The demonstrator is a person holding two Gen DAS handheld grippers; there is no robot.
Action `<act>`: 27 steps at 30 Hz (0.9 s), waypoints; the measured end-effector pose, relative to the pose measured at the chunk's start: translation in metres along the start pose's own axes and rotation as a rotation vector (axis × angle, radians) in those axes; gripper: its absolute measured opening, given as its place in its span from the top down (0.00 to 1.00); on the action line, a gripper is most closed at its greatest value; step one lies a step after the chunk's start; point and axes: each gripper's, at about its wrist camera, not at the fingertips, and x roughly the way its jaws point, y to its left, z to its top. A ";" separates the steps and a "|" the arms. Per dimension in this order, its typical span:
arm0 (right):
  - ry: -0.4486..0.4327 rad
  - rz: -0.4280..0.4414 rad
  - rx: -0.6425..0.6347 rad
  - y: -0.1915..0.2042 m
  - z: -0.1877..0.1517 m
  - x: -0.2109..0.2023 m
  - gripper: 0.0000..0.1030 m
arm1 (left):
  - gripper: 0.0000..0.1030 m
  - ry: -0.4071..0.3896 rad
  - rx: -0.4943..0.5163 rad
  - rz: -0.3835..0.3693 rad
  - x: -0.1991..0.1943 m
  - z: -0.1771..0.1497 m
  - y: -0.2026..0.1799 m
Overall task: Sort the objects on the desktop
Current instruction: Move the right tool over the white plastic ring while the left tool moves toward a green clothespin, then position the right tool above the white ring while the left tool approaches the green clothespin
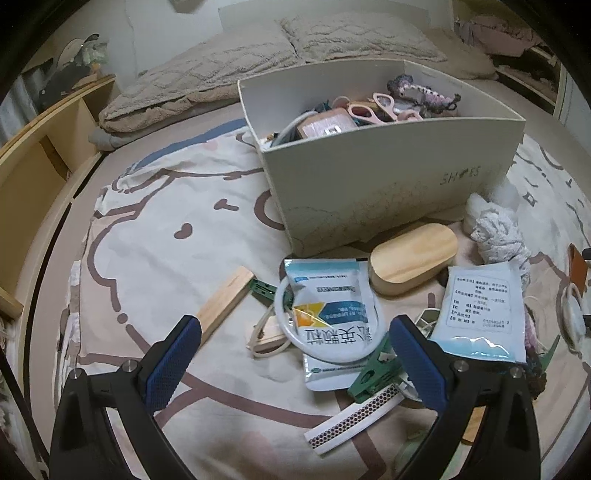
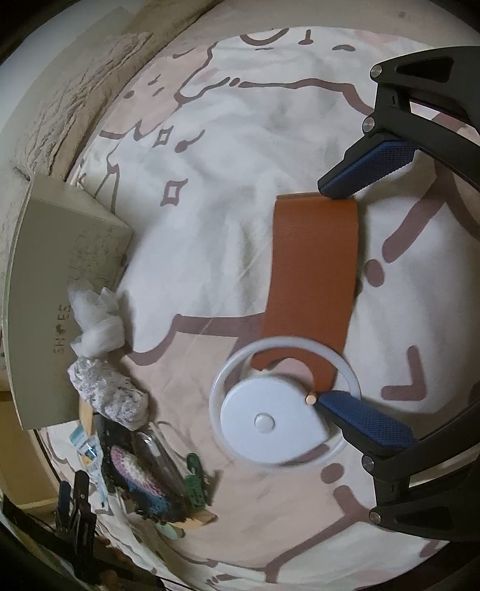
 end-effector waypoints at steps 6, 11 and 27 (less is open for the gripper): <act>0.019 0.039 0.045 -0.010 -0.009 0.003 0.00 | 0.00 0.031 0.013 -0.019 0.009 0.003 -0.014; 0.011 0.042 0.062 -0.009 -0.010 0.003 0.00 | 0.00 0.054 0.031 -0.006 0.016 0.004 -0.021; 0.000 -0.036 0.105 0.000 -0.016 -0.001 0.00 | 0.01 0.105 0.013 0.035 0.022 -0.026 0.018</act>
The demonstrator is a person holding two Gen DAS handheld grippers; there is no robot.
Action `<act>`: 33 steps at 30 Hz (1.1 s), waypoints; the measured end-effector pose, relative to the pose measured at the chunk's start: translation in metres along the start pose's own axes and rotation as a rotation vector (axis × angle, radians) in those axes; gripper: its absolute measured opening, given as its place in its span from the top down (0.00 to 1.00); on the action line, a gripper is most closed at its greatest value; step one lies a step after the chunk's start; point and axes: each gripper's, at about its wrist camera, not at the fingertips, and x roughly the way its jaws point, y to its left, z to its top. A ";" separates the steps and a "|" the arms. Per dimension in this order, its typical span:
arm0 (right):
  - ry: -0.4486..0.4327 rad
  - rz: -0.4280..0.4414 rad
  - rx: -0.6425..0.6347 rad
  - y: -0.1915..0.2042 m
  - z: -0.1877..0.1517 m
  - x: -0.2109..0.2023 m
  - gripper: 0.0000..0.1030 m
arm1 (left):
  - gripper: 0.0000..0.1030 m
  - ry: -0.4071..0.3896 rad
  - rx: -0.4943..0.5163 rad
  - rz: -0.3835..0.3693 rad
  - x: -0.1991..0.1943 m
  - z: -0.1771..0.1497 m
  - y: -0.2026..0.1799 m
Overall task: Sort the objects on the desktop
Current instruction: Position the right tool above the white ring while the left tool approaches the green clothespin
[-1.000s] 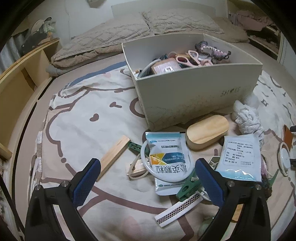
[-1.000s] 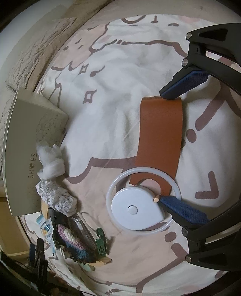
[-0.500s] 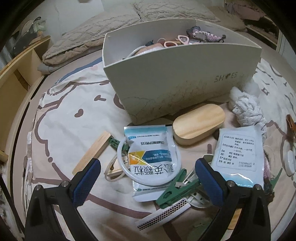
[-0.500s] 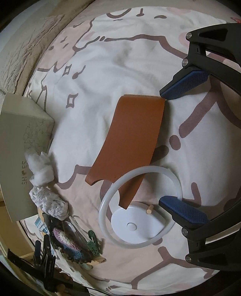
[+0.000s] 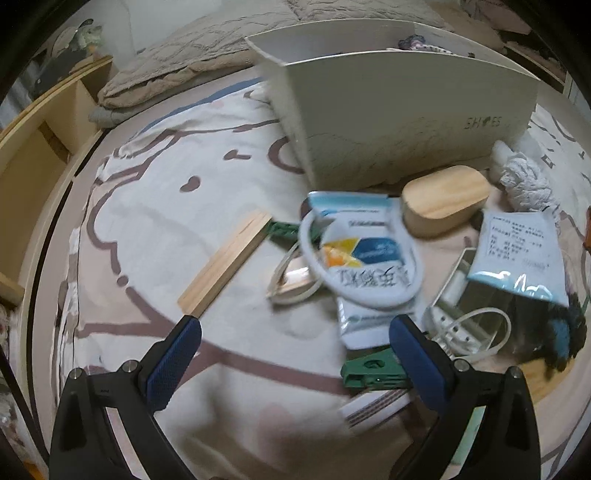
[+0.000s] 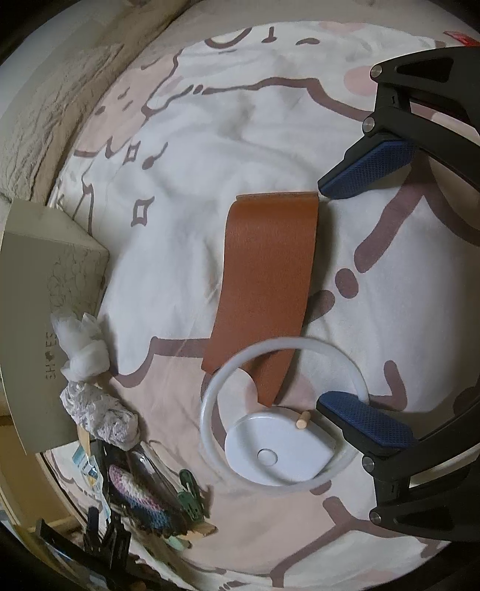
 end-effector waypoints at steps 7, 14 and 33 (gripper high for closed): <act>0.017 0.001 0.044 -0.003 0.000 -0.001 0.00 | 0.01 0.001 0.012 0.023 -0.001 -0.014 0.014; 0.015 -0.014 0.065 0.001 0.002 0.002 0.00 | 0.01 0.015 0.021 0.063 0.000 -0.028 0.034; 0.129 -0.083 -0.041 0.004 0.016 -0.001 0.00 | 0.00 -0.041 0.089 -0.038 -0.032 -0.039 0.051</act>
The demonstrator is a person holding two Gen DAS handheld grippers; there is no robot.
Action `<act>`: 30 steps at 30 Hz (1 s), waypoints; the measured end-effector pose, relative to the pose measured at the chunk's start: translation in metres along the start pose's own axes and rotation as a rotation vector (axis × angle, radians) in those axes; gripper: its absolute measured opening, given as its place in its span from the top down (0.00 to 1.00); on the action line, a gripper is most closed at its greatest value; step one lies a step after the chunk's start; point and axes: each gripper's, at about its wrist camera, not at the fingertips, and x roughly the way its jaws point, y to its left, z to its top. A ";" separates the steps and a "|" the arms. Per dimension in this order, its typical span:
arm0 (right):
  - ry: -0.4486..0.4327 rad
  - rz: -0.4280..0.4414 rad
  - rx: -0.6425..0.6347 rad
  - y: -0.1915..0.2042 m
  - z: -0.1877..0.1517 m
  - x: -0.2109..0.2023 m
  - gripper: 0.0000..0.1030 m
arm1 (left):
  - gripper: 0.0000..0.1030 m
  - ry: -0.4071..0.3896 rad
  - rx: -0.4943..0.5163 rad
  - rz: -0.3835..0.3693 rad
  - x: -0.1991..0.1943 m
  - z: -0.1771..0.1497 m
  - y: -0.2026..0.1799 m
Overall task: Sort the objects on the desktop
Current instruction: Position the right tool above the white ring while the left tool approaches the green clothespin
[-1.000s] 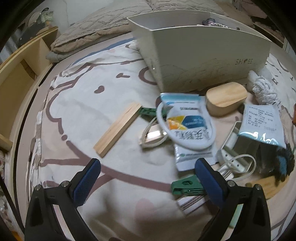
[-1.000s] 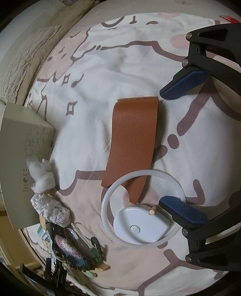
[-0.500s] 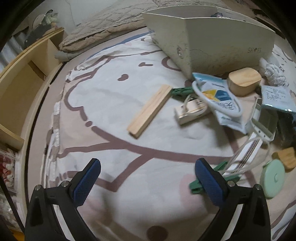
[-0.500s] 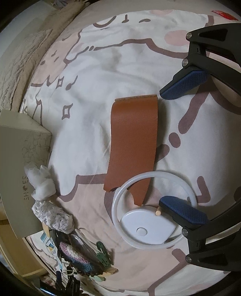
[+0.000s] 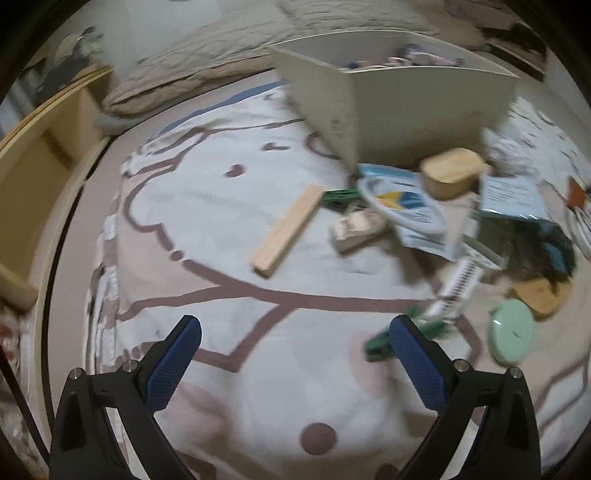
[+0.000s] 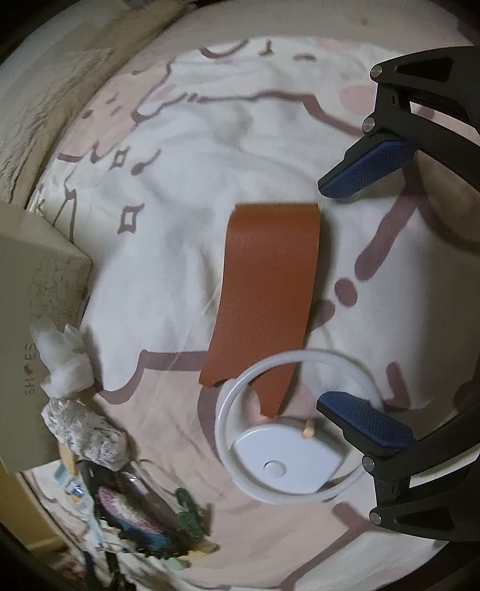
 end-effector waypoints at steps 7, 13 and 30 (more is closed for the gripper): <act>0.014 -0.083 -0.027 -0.005 -0.006 -0.006 0.00 | 0.00 0.013 0.016 -0.086 -0.002 0.001 -0.018; 0.035 -0.126 -0.015 -0.016 -0.009 -0.005 0.00 | 0.00 0.017 -0.011 -0.131 0.002 0.007 -0.025; 0.050 -0.146 -0.016 -0.025 -0.009 -0.003 0.00 | 0.01 0.060 -0.048 0.019 0.020 0.001 -0.007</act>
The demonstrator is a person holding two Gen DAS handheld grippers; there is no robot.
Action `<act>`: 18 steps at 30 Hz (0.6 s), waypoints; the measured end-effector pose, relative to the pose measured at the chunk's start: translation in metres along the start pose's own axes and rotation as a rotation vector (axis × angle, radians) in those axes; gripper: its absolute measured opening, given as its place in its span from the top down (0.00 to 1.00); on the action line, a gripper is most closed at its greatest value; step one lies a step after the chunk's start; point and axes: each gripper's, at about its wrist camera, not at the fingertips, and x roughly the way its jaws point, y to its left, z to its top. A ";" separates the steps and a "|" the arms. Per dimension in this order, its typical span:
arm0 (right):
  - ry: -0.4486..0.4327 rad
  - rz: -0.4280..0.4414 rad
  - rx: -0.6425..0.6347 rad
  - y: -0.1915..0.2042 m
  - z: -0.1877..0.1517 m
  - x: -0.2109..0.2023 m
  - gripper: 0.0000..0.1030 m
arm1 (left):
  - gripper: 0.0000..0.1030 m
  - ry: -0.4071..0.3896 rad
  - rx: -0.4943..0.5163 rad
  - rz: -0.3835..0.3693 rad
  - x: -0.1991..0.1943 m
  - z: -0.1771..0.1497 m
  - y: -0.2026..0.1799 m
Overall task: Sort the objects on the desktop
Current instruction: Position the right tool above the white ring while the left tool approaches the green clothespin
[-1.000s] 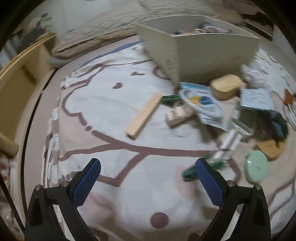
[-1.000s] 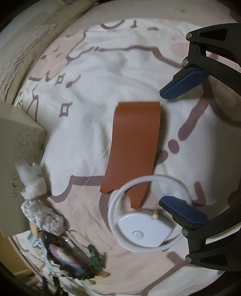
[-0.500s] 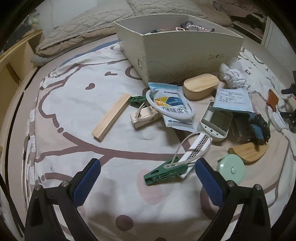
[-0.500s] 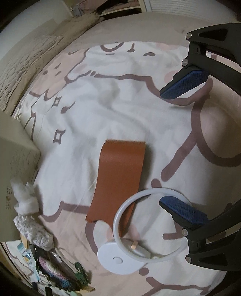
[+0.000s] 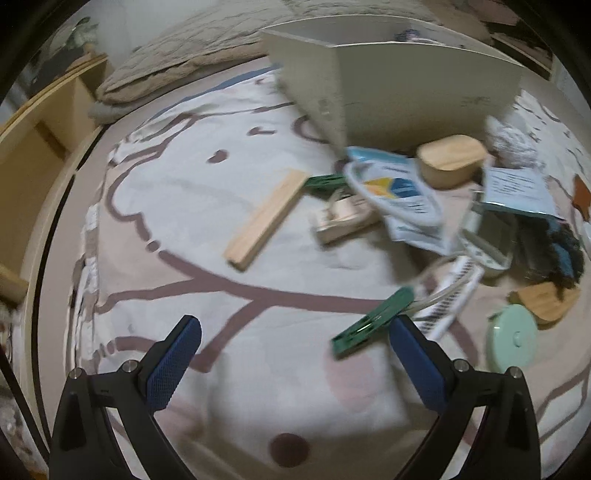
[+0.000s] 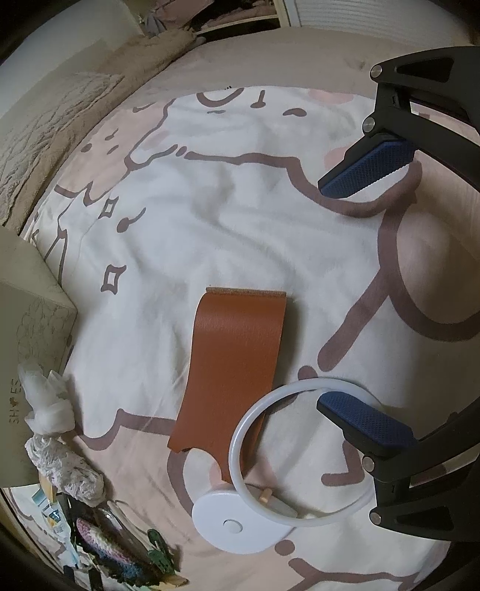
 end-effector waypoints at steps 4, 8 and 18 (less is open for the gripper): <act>0.003 -0.018 -0.003 -0.005 -0.001 0.000 0.00 | 0.01 0.017 -0.028 0.043 0.005 -0.003 0.013; 0.007 -0.033 0.001 -0.009 -0.003 0.001 0.00 | 0.00 0.025 -0.058 0.064 0.007 -0.005 0.023; 0.041 -0.075 0.065 -0.041 -0.008 0.007 0.00 | 0.00 -0.011 -0.102 -0.010 -0.003 0.003 0.021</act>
